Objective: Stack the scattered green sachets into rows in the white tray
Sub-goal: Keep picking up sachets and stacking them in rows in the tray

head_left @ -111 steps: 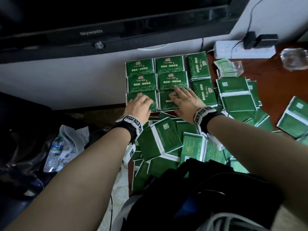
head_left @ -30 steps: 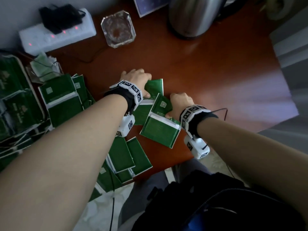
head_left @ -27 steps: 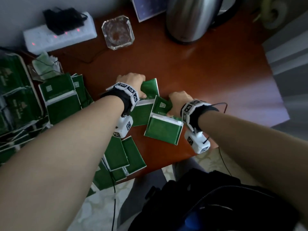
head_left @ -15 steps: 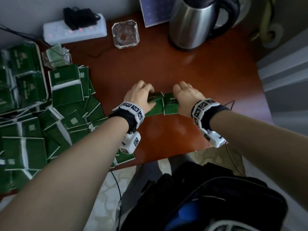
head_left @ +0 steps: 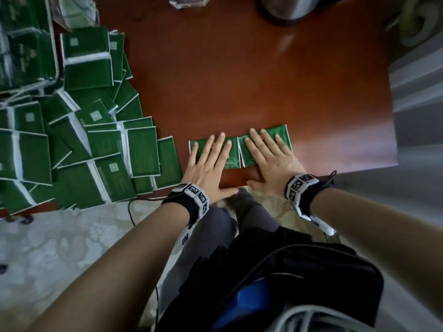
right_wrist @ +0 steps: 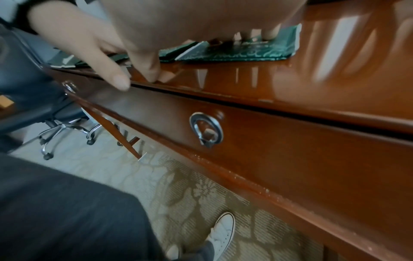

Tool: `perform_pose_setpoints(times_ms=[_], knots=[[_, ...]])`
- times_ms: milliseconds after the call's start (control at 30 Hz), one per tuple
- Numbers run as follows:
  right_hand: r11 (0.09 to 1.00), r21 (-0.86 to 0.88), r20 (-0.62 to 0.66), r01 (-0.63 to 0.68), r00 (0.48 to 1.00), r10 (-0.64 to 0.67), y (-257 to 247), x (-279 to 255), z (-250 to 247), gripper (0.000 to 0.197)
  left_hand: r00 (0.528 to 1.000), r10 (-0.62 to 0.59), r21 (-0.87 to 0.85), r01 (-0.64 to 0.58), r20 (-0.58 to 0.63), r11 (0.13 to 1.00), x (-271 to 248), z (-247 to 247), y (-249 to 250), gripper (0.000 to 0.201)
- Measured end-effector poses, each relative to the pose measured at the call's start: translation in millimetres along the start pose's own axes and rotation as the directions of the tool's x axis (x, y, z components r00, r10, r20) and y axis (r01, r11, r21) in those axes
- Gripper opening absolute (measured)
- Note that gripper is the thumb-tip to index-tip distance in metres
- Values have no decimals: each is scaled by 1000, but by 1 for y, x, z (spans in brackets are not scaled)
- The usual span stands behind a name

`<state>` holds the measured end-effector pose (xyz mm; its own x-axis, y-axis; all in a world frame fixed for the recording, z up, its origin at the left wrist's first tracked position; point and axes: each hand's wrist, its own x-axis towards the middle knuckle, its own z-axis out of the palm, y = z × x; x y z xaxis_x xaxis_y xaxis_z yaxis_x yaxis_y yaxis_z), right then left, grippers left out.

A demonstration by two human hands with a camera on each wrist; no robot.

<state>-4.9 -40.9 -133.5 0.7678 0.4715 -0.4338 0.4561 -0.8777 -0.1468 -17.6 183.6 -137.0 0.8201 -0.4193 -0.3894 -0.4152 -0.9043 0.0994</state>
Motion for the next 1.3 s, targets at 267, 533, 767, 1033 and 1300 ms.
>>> perform_pose_setpoints(times_ms=[267,533,767,1033,1300], knots=[[995,-97,-4,-29,1000,29,-30,-36,11,82,998,22,52,-19,-54,998,-43,16,18,75],[992,-60,98,-115,988,120,-86,-52,-64,44,996,-60,-85,54,-72,995,-92,-51,-7,49],[987,-26,-153,-159,976,153,-156,-21,-169,29,931,-258,-128,231,-260,964,-146,-151,-85,27],[989,-114,-283,-90,958,55,-247,48,-229,25,855,-416,-94,408,-308,908,-189,-193,-195,36],[993,19,-234,-113,966,114,-317,157,-240,24,838,-492,-100,482,-236,870,-197,-194,-312,38]])
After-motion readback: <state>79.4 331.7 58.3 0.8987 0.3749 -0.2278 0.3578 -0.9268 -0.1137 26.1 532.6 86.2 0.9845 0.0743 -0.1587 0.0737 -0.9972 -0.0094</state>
